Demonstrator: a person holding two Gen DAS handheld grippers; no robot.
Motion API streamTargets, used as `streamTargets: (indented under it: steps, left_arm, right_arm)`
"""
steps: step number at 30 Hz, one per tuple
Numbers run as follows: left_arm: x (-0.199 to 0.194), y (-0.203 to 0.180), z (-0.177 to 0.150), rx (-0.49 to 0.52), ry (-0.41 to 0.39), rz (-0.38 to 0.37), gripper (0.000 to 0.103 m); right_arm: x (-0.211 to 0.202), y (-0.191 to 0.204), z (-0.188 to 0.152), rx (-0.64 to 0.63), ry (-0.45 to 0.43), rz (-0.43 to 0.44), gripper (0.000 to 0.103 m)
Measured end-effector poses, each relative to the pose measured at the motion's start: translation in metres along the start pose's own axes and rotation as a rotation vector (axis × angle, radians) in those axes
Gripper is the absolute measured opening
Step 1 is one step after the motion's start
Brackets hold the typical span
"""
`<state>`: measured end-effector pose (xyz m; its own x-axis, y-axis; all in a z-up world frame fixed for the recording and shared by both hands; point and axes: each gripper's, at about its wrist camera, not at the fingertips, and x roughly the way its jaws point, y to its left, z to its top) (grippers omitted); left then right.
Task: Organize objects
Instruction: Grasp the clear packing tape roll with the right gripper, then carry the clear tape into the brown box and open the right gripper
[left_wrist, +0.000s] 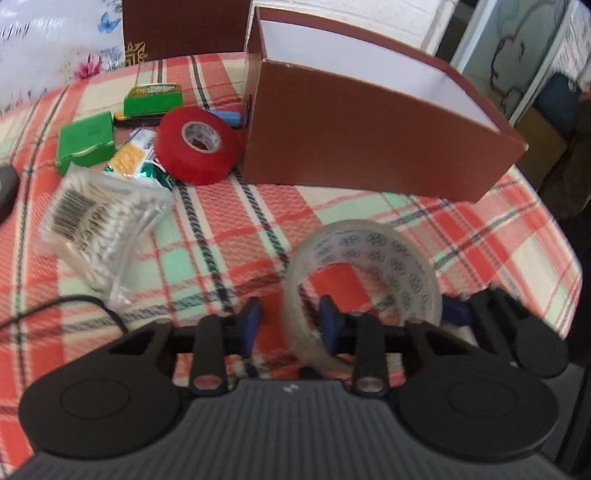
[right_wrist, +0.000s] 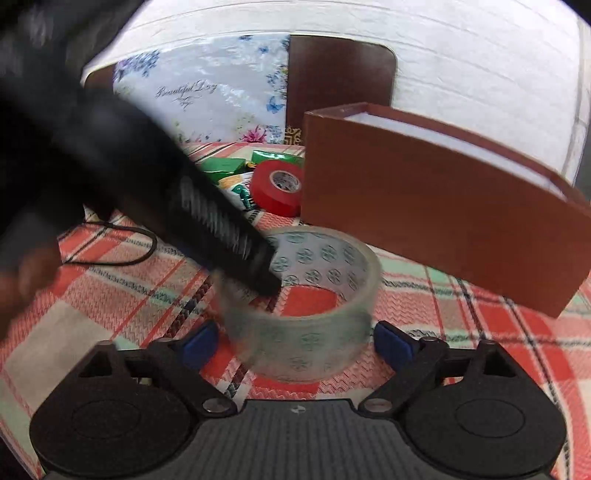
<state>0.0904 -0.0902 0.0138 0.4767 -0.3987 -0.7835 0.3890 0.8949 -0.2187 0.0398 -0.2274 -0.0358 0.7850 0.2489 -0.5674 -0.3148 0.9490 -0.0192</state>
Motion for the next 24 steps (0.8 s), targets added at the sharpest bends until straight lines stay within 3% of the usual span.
streamTargets:
  steps: [3, 9, 13, 17, 20, 24]
  left_arm:
    - [-0.019, -0.014, 0.004, 0.046, -0.058, 0.02, 0.026]
    - [-0.067, -0.045, 0.042, 0.157, -0.304, 0.055, 0.028]
    - [-0.061, -0.063, 0.081, 0.214, -0.385, 0.11, 0.031]
    - [-0.042, -0.069, 0.11, 0.221, -0.385, 0.126, 0.031]
    - [-0.018, -0.069, 0.126, 0.213, -0.344, 0.128, 0.032]
    - [0.011, -0.07, 0.13, 0.209, -0.283, 0.187, 0.035]
  right_arm:
    - [-0.009, 0.0, 0.001, 0.003, -0.068, -0.001, 0.085]
    - [-0.03, -0.012, 0.035, -0.018, -0.358, -0.072, 0.086]
    - [-0.009, -0.03, 0.068, -0.014, -0.436, -0.122, 0.086]
    - [0.019, -0.054, 0.091, 0.04, -0.422, -0.141, 0.085]
    - [0.039, -0.07, 0.1, 0.084, -0.395, -0.159, 0.086]
    - [0.057, -0.083, 0.099, 0.153, -0.342, -0.144, 0.088]
